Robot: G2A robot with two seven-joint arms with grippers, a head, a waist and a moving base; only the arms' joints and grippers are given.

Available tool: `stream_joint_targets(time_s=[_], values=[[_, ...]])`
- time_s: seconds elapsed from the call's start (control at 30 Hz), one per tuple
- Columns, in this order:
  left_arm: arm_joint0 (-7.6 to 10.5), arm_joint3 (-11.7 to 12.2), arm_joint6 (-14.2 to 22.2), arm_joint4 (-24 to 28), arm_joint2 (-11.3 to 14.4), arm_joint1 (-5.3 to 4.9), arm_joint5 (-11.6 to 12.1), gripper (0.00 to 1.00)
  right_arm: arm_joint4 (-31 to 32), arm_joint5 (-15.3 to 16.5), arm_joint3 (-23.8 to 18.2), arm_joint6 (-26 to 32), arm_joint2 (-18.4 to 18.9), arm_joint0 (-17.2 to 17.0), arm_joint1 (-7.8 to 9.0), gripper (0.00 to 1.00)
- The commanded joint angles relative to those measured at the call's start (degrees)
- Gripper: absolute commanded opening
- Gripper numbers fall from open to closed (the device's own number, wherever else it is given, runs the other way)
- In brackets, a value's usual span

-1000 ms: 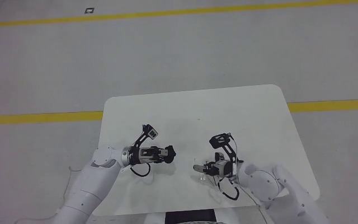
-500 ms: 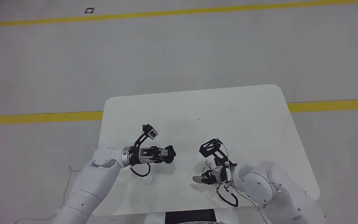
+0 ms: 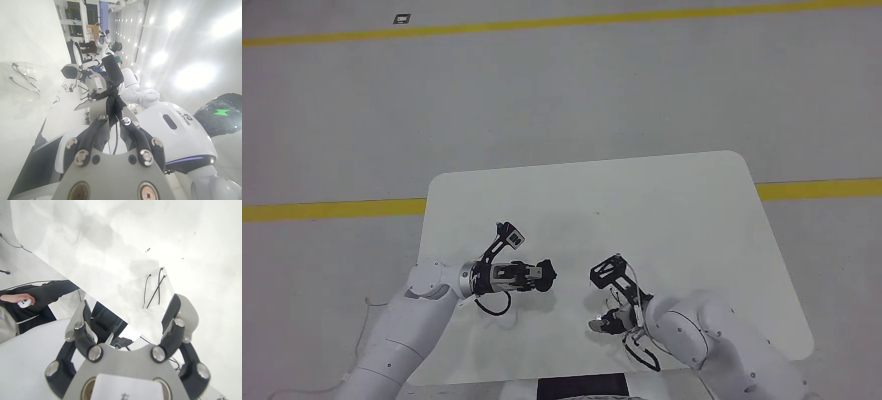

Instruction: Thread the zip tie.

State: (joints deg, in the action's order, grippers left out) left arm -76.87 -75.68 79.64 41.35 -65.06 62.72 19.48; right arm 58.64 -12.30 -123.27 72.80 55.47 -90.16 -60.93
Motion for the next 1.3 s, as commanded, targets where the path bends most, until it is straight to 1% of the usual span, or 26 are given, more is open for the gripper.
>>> stream_joint_targets(time_s=[0.0,0.07,0.37,0.43,0.6,0.83,0.93,1.1,1.13,1.17,1.2,1.23,1.27], values=[[0.0,0.0,0.0,0.0,0.0,0.0,0.0,0.0,0.53,-0.99,0.39,0.12,-1.09,0.8,-0.25,1.0],[0.0,0.0,0.0,0.0,0.0,0.0,0.0,0.0,0.82,-1.48,0.6,0.06,-1.78,1.26,-0.43,1.0],[0.0,0.0,0.0,0.0,0.0,0.0,0.0,0.0,0.82,-1.48,0.6,0.06,-1.78,1.26,-0.43,1.0],[0.0,0.0,0.0,0.0,0.0,0.0,0.0,0.0,0.86,-0.87,1.34,-2.0,-1.83,0.83,-0.44,1.0],[0.0,0.0,0.0,0.0,0.0,0.0,0.0,0.0,3.04,-0.35,1.55,-0.96,-2.2,0.63,-0.34,1.0],[0.0,0.0,0.0,0.0,0.0,0.0,0.0,0.0,3.19,-0.33,1.53,-0.85,-2.29,0.64,-0.35,1.0],[0.0,0.0,0.0,0.0,0.0,0.0,0.0,0.0,4.11,-0.24,2.29,-2.93,-2.26,0.1,-0.34,1.0],[0.0,0.0,0.0,0.0,0.0,0.0,0.0,0.0,6.4,-0.2,2.32,-2.74,-2.76,-0.07,-0.36,1.0],[0.0,0.0,0.0,0.0,0.0,0.0,0.0,0.0,6.83,-0.43,2.38,-2.76,-2.92,-0.03,-0.41,0.91],[0.0,0.0,0.0,0.0,0.0,0.0,0.0,0.0,7.2,-0.69,2.41,-2.83,-3.07,0.02,-0.46,0.77],[0.0,0.0,0.0,0.0,0.0,0.0,0.0,0.0,8.11,-1.25,2.5,-3.0,-3.19,0.11,-0.51,0.58],[0.0,0.0,0.0,0.0,0.0,0.0,0.0,0.0,9.14,-1.88,2.54,-3.03,-3.35,0.12,-0.56,0.49],[0.0,0.0,0.0,0.0,0.0,0.0,0.0,0.0,9.82,-2.37,2.49,-3.02,-3.61,0.07,-0.62,0.45]])
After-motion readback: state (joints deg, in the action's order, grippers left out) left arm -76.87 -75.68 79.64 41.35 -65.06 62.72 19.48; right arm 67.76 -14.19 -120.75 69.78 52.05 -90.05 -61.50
